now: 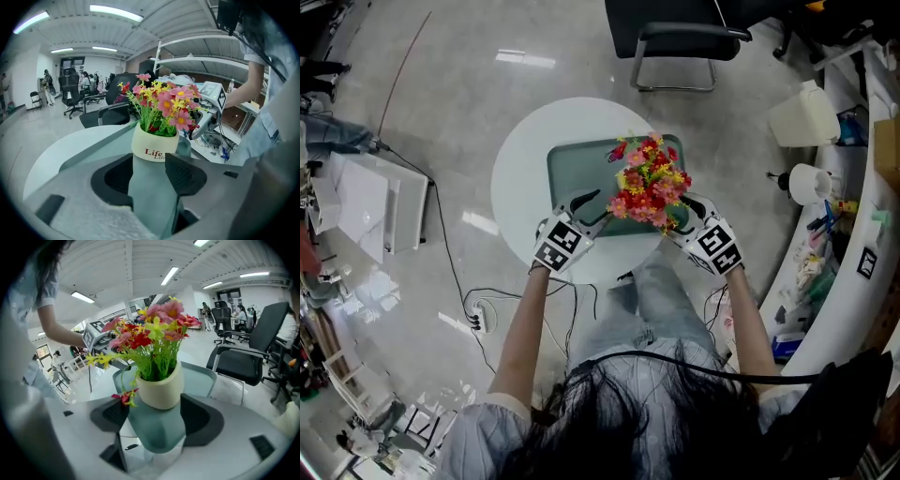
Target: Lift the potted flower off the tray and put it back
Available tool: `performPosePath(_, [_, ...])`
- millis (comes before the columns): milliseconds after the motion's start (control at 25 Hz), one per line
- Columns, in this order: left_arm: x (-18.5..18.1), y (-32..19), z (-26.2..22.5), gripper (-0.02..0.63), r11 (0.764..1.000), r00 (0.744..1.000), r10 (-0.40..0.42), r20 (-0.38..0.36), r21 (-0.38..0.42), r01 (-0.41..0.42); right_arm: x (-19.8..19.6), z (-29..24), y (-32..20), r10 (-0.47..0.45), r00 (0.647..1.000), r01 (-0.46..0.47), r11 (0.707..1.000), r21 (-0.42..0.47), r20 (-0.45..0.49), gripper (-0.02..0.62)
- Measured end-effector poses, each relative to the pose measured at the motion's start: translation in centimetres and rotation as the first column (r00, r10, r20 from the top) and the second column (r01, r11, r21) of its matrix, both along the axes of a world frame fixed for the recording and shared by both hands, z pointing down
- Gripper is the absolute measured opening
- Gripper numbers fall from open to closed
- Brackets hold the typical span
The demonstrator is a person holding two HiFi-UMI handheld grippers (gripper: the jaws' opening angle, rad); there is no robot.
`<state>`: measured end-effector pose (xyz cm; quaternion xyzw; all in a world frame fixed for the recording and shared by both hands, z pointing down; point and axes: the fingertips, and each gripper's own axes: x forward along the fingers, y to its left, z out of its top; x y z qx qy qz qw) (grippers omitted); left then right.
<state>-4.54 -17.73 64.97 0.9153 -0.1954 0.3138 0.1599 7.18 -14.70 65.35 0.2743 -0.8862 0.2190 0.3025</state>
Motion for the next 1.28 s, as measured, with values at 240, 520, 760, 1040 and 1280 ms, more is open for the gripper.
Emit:
performPosePath(240, [1.4, -0.9, 1.6, 0.27, 0.988, 0.988, 0.152, 0.014, 0.02, -0.152, -0.6, 1.0, -1.7, -0.022, 1.0, 0.022, 1.0, 0.01, -0.005, 0.337])
performPosePath(520, [3.6, -2.1, 2.1, 0.316, 0.953, 0.953, 0.303, 0.008, 0.025, -0.303, -1.3, 1.5, -2.5, -0.072, 0.997, 0.072, 0.997, -0.006, 0.007, 0.347])
performPosePath(760, [4.1, -2.3, 2.4, 0.342, 0.922, 0.921, 0.388, -0.008, 0.004, -0.388, -1.5, 2.1, -2.7, -0.116, 0.993, 0.116, 0.993, -0.024, 0.019, 0.351])
performPosePath(1040, [5.3, -1.8, 3.2, 0.379, 0.869, 0.869, 0.494, 0.028, -0.001, -0.494, -2.3, 2.2, -3.1, -0.145, 0.988, 0.147, 0.989, -0.032, 0.053, 0.359])
performPosePath(1280, [5.4, -1.8, 3.1, 0.38, 0.876, 0.875, 0.482, 0.051, -0.004, -0.483, -2.4, 1.7, -3.2, -0.14, 0.986, 0.141, 0.99, -0.006, 0.086, 0.357])
